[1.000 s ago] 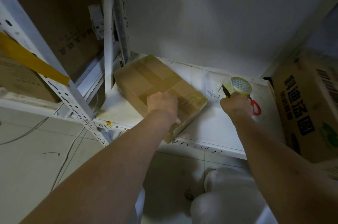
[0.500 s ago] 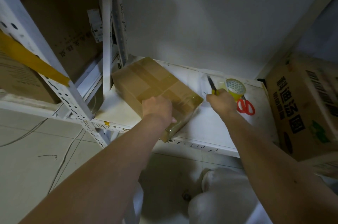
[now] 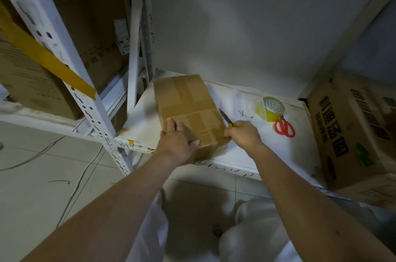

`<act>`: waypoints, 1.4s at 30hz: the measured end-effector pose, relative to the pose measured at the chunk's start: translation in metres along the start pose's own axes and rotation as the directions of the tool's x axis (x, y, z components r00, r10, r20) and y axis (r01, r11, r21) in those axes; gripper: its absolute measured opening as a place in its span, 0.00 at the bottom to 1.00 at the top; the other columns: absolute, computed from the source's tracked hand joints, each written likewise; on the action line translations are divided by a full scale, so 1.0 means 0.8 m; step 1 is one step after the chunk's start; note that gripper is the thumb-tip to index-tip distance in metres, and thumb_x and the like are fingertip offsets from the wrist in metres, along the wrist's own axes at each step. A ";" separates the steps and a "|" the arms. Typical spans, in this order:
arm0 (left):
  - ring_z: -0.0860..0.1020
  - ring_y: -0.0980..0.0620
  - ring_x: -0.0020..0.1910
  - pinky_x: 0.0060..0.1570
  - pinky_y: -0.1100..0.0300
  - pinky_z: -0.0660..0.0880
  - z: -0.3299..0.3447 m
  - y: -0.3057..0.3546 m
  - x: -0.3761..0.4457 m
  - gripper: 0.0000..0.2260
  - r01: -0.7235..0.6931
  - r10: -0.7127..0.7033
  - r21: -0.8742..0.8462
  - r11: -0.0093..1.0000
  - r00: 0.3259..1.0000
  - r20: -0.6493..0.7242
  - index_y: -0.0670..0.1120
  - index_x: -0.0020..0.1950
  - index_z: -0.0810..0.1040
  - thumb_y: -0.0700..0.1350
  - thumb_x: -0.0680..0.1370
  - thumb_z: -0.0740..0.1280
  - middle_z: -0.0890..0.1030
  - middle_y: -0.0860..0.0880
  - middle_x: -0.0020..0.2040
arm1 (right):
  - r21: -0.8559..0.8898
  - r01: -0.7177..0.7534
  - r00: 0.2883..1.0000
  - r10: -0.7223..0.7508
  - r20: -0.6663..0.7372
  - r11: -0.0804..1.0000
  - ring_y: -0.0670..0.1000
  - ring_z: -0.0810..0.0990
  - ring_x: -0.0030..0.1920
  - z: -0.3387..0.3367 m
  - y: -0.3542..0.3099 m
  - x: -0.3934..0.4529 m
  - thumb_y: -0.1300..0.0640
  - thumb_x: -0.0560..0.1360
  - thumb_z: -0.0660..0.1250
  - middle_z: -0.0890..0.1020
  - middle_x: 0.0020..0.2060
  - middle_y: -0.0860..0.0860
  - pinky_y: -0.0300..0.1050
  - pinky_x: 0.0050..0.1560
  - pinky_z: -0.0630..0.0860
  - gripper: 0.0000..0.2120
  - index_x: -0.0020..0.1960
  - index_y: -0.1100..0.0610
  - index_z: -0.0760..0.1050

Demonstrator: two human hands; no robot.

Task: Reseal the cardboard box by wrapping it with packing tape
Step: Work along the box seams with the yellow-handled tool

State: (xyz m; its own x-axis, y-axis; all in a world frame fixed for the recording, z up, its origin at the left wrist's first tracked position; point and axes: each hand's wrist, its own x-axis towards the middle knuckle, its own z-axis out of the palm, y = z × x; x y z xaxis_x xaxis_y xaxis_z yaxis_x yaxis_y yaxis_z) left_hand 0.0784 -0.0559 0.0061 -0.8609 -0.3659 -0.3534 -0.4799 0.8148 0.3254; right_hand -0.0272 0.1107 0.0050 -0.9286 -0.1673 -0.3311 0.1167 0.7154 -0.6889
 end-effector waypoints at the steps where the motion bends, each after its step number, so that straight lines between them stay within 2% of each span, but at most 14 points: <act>1: 0.55 0.37 0.75 0.73 0.45 0.58 -0.005 -0.007 0.003 0.34 -0.002 0.002 0.039 0.999 1.000 -0.018 0.47 0.79 0.49 0.61 0.79 0.56 0.43 0.44 0.79 | 0.070 -0.022 0.999 0.020 0.028 0.997 0.52 0.78 0.39 0.005 0.002 -0.005 0.56 0.65 0.70 0.82 0.41 0.54 0.47 0.39 0.73 0.07 0.41 0.58 0.79; 4: 0.45 0.40 0.78 0.73 0.39 0.52 -0.021 -0.019 0.007 0.24 0.030 -0.018 0.192 0.981 0.998 -0.066 0.56 0.78 0.53 0.54 0.82 0.54 0.44 0.47 0.79 | 0.248 -0.106 0.985 0.067 0.162 0.963 0.48 0.65 0.26 0.019 0.005 -0.024 0.62 0.67 0.67 0.80 0.38 0.57 0.41 0.27 0.58 0.02 0.38 0.60 0.76; 7: 0.41 0.41 0.78 0.73 0.36 0.47 -0.034 -0.018 0.007 0.27 0.069 -0.056 0.284 0.956 0.997 -0.051 0.58 0.77 0.53 0.43 0.80 0.56 0.41 0.45 0.79 | 0.333 -0.176 0.948 0.069 0.310 0.926 0.47 0.61 0.26 0.038 0.004 -0.039 0.63 0.69 0.65 0.80 0.39 0.58 0.40 0.27 0.55 0.04 0.44 0.61 0.76; 11: 0.44 0.39 0.78 0.72 0.33 0.48 -0.032 -0.001 -0.006 0.28 0.075 -0.060 0.229 0.971 0.996 -0.072 0.51 0.77 0.56 0.60 0.80 0.52 0.45 0.43 0.79 | 0.323 -0.209 0.872 0.026 0.489 0.923 0.46 0.64 0.26 0.059 -0.001 -0.050 0.63 0.70 0.64 0.82 0.42 0.56 0.36 0.26 0.59 0.12 0.53 0.62 0.77; 13: 0.42 0.38 0.77 0.70 0.30 0.48 -0.025 0.005 -0.011 0.38 0.075 -0.075 0.198 0.977 0.997 -0.008 0.50 0.79 0.50 0.68 0.75 0.54 0.43 0.43 0.79 | 0.313 -0.169 0.901 0.018 0.434 0.935 0.47 0.65 0.26 0.062 -0.005 -0.050 0.63 0.69 0.65 0.79 0.40 0.57 0.38 0.26 0.58 0.12 0.51 0.63 0.78; 15: 0.38 0.38 0.76 0.67 0.26 0.48 -0.020 0.004 -0.012 0.47 0.086 -0.104 0.214 0.973 0.992 0.073 0.52 0.78 0.41 0.71 0.70 0.61 0.37 0.45 0.78 | 0.328 -0.105 0.972 0.026 0.234 0.939 0.48 0.68 0.28 0.060 -0.007 -0.042 0.62 0.68 0.68 0.77 0.39 0.55 0.39 0.28 0.61 0.06 0.45 0.59 0.78; 18: 0.33 0.37 0.75 0.63 0.22 0.50 -0.021 -0.004 -0.012 0.52 0.096 -0.125 0.194 0.976 0.982 0.143 0.57 0.76 0.34 0.68 0.67 0.68 0.31 0.48 0.77 | 0.347 0.003 0.999 0.011 -0.037 0.938 0.51 0.76 0.42 0.050 -0.016 -0.027 0.58 0.69 0.68 0.80 0.43 0.49 0.47 0.45 0.73 0.05 0.44 0.50 0.76; 20: 0.32 0.37 0.75 0.62 0.21 0.49 -0.023 -0.004 -0.011 0.50 0.085 -0.116 0.177 0.981 0.978 0.175 0.60 0.76 0.35 0.64 0.69 0.69 0.30 0.49 0.76 | 0.288 0.082 0.996 -0.066 -0.066 0.954 0.51 0.78 0.48 0.043 -0.028 -0.017 0.56 0.70 0.67 0.80 0.47 0.47 0.51 0.54 0.73 0.08 0.49 0.48 0.75; 24: 0.32 0.38 0.75 0.62 0.21 0.48 -0.027 -0.012 -0.005 0.49 0.019 -0.066 0.222 0.975 0.976 0.206 0.63 0.76 0.37 0.59 0.70 0.71 0.31 0.53 0.77 | 0.121 0.189 0.981 -0.192 0.018 0.975 0.55 0.76 0.52 0.038 -0.066 0.004 0.56 0.70 0.66 0.79 0.50 0.51 0.53 0.57 0.73 0.12 0.54 0.51 0.75; 28: 0.35 0.43 0.77 0.66 0.25 0.49 -0.045 -0.037 0.006 0.48 -0.111 0.039 0.309 0.945 0.972 0.230 0.63 0.76 0.40 0.55 0.70 0.73 0.34 0.55 0.77 | 0.028 0.178 0.978 -0.180 0.107 0.984 0.55 0.76 0.55 0.040 -0.082 0.019 0.54 0.68 0.65 0.79 0.53 0.52 0.56 0.60 0.73 0.15 0.55 0.51 0.75; 33: 0.39 0.48 0.78 0.69 0.30 0.52 -0.060 -0.066 0.034 0.44 -0.191 0.113 0.380 0.905 0.969 0.219 0.63 0.76 0.42 0.46 0.74 0.70 0.36 0.57 0.78 | -0.093 0.229 0.972 -0.223 0.072 0.969 0.55 0.79 0.49 0.031 -0.072 0.015 0.55 0.71 0.65 0.80 0.47 0.50 0.50 0.52 0.76 0.12 0.54 0.50 0.77; 35: 0.40 0.47 0.78 0.68 0.29 0.53 -0.061 -0.067 0.041 0.39 -0.161 0.097 0.378 0.912 0.979 0.182 0.61 0.77 0.43 0.41 0.77 0.66 0.38 0.57 0.78 | -0.269 0.260 0.964 -0.267 0.008 0.928 0.56 0.78 0.46 0.031 -0.065 0.008 0.54 0.70 0.64 0.79 0.43 0.50 0.46 0.43 0.73 0.12 0.54 0.49 0.76; 37: 0.43 0.44 0.78 0.67 0.29 0.55 -0.058 -0.058 0.041 0.37 -0.134 0.087 0.378 0.916 0.986 0.139 0.60 0.77 0.45 0.38 0.78 0.64 0.41 0.55 0.79 | -0.476 0.265 0.951 -0.308 -0.013 0.839 0.58 0.78 0.48 0.032 -0.060 -0.002 0.53 0.70 0.64 0.80 0.46 0.52 0.44 0.42 0.70 0.16 0.58 0.49 0.74; 42: 0.48 0.36 0.75 0.67 0.28 0.56 -0.039 -0.032 0.038 0.38 -0.075 0.055 0.418 0.906 0.997 0.059 0.61 0.77 0.43 0.47 0.77 0.65 0.50 0.47 0.75 | -0.682 0.267 0.959 -0.254 0.123 0.681 0.57 0.78 0.51 0.044 -0.058 -0.025 0.52 0.72 0.62 0.79 0.50 0.53 0.45 0.43 0.68 0.15 0.57 0.54 0.71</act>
State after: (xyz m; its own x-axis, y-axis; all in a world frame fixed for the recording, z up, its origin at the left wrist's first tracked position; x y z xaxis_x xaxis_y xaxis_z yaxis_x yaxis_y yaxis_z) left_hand 0.0596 -0.1021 0.0142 -0.8749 -0.2932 -0.3855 -0.2995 0.9530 -0.0452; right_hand -0.0017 0.0574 0.0210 -0.8774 -0.4253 -0.2222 -0.4089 0.9050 -0.1174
